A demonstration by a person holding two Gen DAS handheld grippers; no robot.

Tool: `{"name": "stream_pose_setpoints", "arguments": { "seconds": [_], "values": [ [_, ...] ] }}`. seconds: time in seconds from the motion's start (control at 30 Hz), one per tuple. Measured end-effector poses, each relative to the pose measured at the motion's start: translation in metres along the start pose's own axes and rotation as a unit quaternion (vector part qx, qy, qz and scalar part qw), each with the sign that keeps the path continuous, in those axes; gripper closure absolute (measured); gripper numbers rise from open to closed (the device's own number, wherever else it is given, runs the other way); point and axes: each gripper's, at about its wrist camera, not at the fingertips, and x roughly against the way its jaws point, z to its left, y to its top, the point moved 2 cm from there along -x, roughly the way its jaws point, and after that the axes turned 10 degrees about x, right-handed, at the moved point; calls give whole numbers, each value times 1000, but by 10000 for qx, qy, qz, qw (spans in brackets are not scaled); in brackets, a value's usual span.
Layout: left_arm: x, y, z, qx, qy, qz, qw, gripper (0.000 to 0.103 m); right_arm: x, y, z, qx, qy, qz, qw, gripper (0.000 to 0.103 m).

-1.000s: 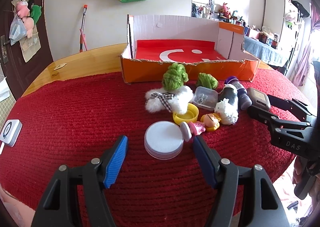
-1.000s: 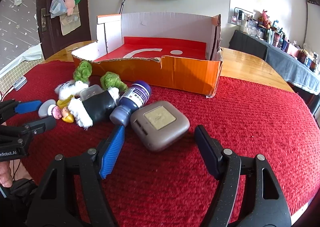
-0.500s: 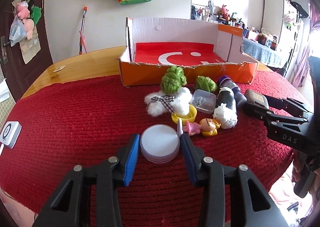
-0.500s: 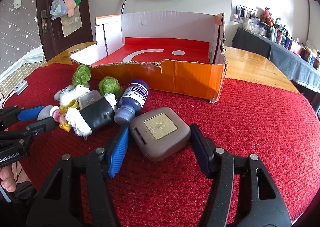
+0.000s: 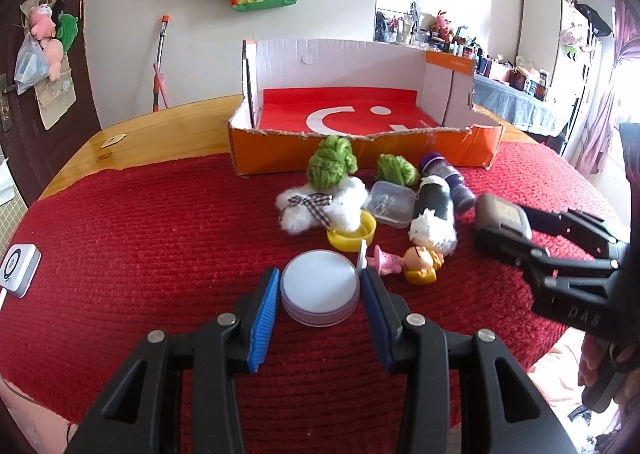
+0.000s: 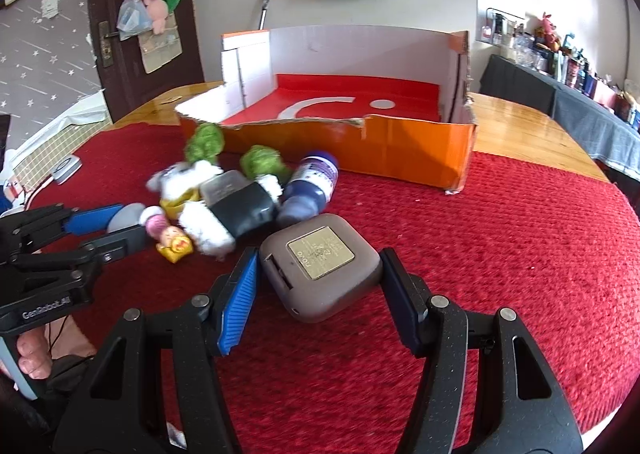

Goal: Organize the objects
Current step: 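Close right gripper on the grey-brown case while left gripper closes on the white container, then lift both held items and carry them over the orange cardboard box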

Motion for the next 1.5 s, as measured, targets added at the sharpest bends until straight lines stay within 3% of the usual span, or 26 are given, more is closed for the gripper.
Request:
{"name": "stream_pose_setpoints", "arguments": {
  "seconds": [0.23,0.9,1.2,1.5],
  "values": [
    [4,11,-5,10,-119,-122,9999,60,5,6,10,-38,226,-66,9997,45],
    [2,38,-21,-108,-311,-235,9992,60,5,35,10,70,360,-192,9991,45],
    [-2,60,-27,-183,-413,-352,9984,60,1,49,5,38,446,-227,9987,45],
    [-15,87,-25,-77,-553,-224,9982,60,-2,67,-5,-13,484,-297,9984,45]
  ]
}}
